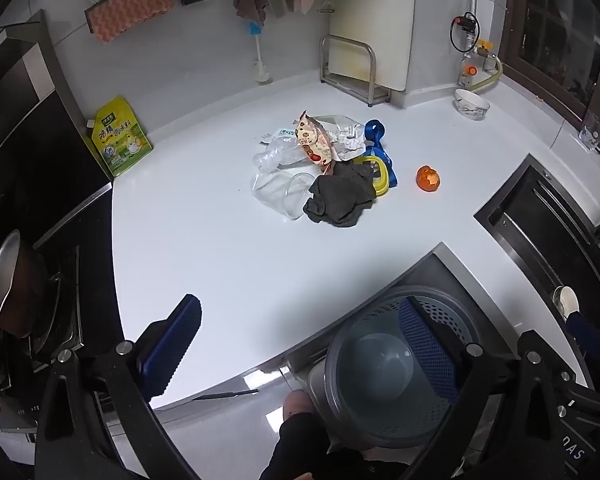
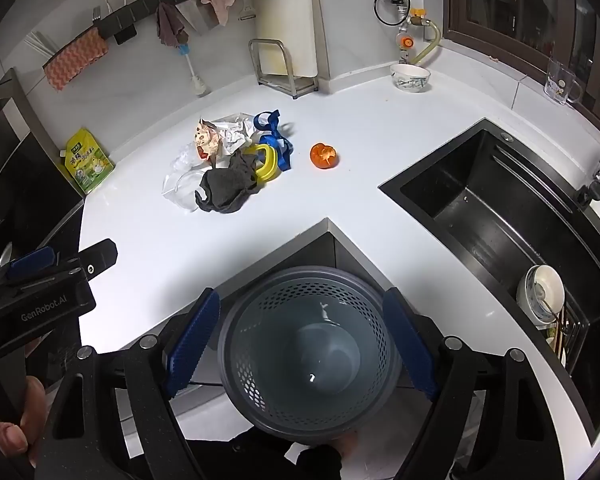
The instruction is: Collect trash
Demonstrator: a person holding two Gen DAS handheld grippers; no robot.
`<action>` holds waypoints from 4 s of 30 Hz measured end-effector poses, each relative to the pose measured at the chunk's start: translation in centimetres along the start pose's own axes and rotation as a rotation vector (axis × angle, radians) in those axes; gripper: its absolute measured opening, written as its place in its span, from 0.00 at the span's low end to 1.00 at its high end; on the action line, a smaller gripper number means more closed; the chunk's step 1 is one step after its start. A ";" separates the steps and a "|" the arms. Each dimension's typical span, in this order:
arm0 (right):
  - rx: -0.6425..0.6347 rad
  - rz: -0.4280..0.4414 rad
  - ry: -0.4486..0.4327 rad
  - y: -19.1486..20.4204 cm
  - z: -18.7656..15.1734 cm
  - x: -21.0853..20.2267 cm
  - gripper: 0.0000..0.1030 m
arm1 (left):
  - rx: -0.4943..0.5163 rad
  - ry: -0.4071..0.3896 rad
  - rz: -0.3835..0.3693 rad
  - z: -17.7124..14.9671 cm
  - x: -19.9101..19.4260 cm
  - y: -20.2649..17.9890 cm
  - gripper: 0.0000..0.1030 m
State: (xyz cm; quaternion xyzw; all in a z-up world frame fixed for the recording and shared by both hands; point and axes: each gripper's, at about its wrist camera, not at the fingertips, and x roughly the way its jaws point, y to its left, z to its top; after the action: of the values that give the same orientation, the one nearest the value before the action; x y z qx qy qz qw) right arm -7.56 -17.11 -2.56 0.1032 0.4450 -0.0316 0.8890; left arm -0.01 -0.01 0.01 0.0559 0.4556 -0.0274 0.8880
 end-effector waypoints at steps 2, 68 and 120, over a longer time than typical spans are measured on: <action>0.000 0.000 0.001 0.0 0.0 0.0 0.77 | -0.001 0.001 0.000 0.0 0.0 0.0 0.94; -0.008 -0.002 -0.025 0.1 0.7 -0.4 0.77 | -0.008 -0.020 0.009 0.6 -0.8 1.1 0.94; -0.006 -0.030 -0.013 -2.1 7.8 14.7 0.77 | -0.049 -0.099 -0.007 4.5 14.3 5.5 0.94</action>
State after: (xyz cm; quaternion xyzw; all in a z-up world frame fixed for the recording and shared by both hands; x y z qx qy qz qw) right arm 7.16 -20.26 -10.08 0.0937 0.4406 -0.0442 0.8917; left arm 12.49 4.92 -8.57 0.0311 0.4118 -0.0218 0.9105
